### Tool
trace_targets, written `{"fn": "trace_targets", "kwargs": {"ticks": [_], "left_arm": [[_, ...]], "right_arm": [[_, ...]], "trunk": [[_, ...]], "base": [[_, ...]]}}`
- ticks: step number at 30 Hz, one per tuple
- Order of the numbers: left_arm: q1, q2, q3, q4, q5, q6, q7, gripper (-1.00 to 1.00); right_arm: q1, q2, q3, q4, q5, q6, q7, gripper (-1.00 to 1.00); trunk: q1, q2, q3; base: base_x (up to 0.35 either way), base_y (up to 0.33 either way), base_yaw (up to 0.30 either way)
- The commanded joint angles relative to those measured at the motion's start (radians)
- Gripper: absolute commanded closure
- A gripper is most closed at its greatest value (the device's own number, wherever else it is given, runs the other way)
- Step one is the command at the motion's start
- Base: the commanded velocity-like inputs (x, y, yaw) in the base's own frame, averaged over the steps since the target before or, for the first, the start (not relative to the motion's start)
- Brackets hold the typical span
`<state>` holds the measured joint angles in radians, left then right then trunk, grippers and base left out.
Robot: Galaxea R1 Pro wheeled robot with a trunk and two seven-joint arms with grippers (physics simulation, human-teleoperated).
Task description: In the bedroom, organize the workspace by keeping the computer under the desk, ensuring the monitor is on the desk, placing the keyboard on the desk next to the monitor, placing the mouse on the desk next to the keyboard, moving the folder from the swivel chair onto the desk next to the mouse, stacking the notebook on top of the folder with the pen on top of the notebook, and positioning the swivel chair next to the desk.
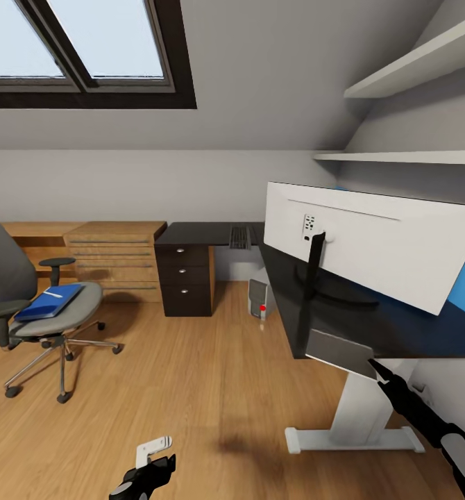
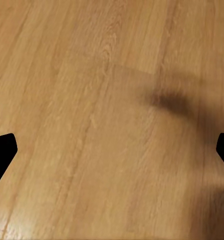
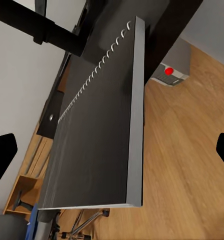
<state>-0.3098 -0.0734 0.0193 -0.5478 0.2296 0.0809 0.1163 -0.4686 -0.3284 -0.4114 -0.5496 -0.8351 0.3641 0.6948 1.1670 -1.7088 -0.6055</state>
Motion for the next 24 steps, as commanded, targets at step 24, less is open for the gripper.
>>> {"fn": "trace_targets", "kwargs": {"ticks": [24], "left_arm": [[0.0, -0.001, 0.003, -0.003, 0.007, 0.006, 0.005, -1.0]], "right_arm": [[0.0, 0.002, 0.001, 0.002, -0.006, 0.008, 0.003, -1.0]], "trunk": [[0.027, -0.05, -0.023]], "base": [[0.003, 0.0, 0.0]]}}
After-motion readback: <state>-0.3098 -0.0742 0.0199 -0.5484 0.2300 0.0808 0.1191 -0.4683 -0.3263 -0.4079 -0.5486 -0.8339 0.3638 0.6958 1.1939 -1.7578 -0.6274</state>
